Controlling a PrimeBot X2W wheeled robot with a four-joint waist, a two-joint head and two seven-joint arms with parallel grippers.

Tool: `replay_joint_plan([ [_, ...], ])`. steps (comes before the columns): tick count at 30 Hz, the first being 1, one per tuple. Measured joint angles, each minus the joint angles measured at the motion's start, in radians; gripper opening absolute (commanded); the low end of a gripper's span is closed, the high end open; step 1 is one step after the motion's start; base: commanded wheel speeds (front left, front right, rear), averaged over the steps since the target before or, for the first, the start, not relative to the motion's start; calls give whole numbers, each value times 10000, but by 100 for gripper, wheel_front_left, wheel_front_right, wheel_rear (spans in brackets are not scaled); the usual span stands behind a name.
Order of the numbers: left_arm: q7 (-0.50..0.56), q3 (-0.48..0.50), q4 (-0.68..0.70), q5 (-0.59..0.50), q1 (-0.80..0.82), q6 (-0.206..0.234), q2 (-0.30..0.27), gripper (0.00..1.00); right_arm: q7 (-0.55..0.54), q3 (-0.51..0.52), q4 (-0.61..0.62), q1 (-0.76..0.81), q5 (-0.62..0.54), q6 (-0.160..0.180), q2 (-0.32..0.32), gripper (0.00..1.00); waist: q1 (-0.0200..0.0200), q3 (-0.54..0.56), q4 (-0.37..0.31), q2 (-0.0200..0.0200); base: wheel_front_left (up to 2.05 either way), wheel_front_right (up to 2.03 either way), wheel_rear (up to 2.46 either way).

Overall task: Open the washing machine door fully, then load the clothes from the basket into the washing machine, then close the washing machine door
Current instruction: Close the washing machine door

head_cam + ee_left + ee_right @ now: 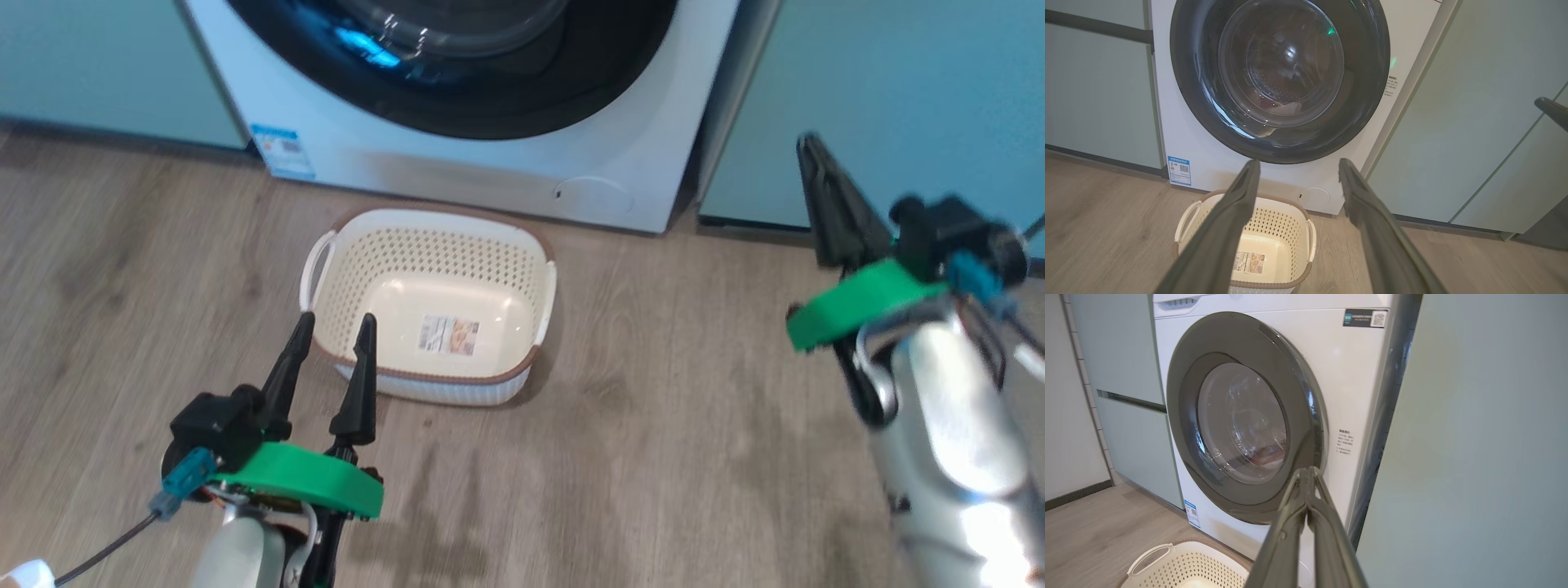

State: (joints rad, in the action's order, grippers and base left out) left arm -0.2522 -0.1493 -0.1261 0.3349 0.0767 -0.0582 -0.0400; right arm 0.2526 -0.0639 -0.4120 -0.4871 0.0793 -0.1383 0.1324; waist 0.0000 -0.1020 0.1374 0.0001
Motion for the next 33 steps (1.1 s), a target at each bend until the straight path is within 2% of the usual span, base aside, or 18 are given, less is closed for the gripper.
replay_joint_plan([
  [9, 0, 205, -44, 82, -486, 102, -4, 100, -2, 989, 1283, 2240, 10, 0, -652, 0, 0, 579, -691, -1, 0, 0, 0],
  [12, 0, 259, -69, 71, -523, 332, -4, 100, -2, 1346, 1488, 2697, 12, 0, -715, 0, 0, 718, -813, -1, 0, 0, 0],
  [17, 0, 439, -121, 336, -642, 451, -8, 100, -2, 1448, 1655, 3356, -132, 2, -746, 0, 0, 871, -1028, 0, 0, 0, 0],
  [22, 0, 531, -194, 311, -810, 550, -8, 100, -2, 1532, 1638, 3969, 194, 2, -809, 0, 0, 1008, -1098, -1, 0, 0, 0],
  [23, 0, 548, -207, 263, -840, 606, -8, 100, -2, 1603, 1641, 4051, 201, 2, -815, 15, 0, 1028, -1100, 0, 0, 0, 0],
  [24, 0, 558, -221, 232, -860, 619, -8, 100, -2, 1659, 1657, 4116, 201, 2, -815, 76, 0, 1044, -1104, 0, 0, 0, 0],
  [25, 0, 560, -222, 182, -876, 621, -8, 100, -2, 1685, 1661, 4174, 224, 2, -815, 100, 0, 1053, -1108, 0, 0, 0, 0],
  [33, 0, 543, -265, -297, -956, 798, -8, 100, -2, 1722, 1657, 4330, 537, 73, -832, 100, 0, 1104, -1096, -1, 0, 0, 0],
])
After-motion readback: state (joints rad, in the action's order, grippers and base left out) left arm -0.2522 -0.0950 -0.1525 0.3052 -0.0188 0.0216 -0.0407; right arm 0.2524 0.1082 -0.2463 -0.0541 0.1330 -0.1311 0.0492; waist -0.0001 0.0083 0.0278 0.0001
